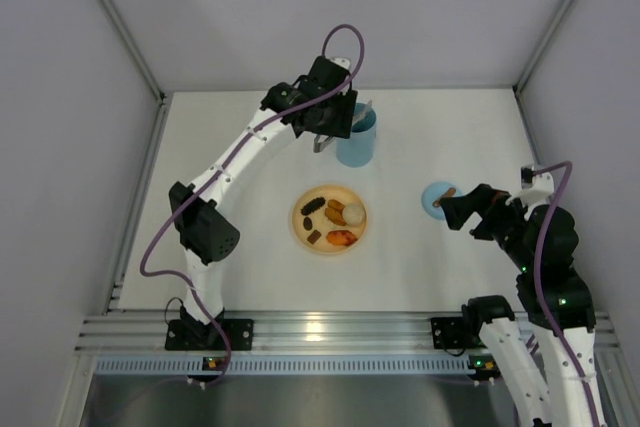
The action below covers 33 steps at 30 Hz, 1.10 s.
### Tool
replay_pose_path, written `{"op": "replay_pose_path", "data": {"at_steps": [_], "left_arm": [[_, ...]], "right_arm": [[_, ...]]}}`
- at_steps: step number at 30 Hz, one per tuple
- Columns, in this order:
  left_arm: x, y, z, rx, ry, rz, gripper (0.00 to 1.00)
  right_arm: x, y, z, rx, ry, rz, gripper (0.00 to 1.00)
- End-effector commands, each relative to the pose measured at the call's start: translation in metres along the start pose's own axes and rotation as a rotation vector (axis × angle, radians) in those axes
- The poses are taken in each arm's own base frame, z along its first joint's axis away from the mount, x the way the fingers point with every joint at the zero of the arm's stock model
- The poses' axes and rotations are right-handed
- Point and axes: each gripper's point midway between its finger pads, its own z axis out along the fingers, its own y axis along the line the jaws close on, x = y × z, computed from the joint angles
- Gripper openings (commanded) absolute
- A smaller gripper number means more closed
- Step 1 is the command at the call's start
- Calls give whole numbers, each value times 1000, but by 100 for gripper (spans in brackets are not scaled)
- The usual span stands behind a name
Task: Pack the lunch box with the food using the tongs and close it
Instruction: Place the fake food in the packing box, then pick up the fake food from the plate.
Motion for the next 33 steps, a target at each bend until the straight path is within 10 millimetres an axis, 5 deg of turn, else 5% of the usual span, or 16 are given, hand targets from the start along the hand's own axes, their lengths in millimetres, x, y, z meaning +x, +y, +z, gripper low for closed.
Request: {"op": "replay_pose_path", "data": {"at_steps": [1, 8, 14, 18, 20, 21, 27, 33], "left_arm": [[-34, -6, -26, 44, -123, -6, 65], [-51, -4, -87, 94, -204, -27, 64], [-23, -3, -123, 152, -162, -18, 63], [38, -5, -115, 135, -49, 21, 62], [52, -5, -123, 153, -58, 8, 61], [77, -4, -114, 148, -1, 20, 61], [126, -13, -123, 211, 35, 7, 61], [163, -23, -112, 220, 95, 33, 61]], "right_arm": [[-8, 2, -8, 6, -23, -11, 99], [-10, 2, -6, 9, -24, -14, 100], [-11, 2, -6, 8, -26, -16, 100], [-13, 2, -8, 14, -28, -22, 100], [-14, 1, -8, 18, -30, -22, 99], [-14, 1, -8, 19, -32, -22, 99], [-13, 1, -5, 19, -24, -21, 100], [-13, 2, -5, 14, -25, -17, 99]]}}
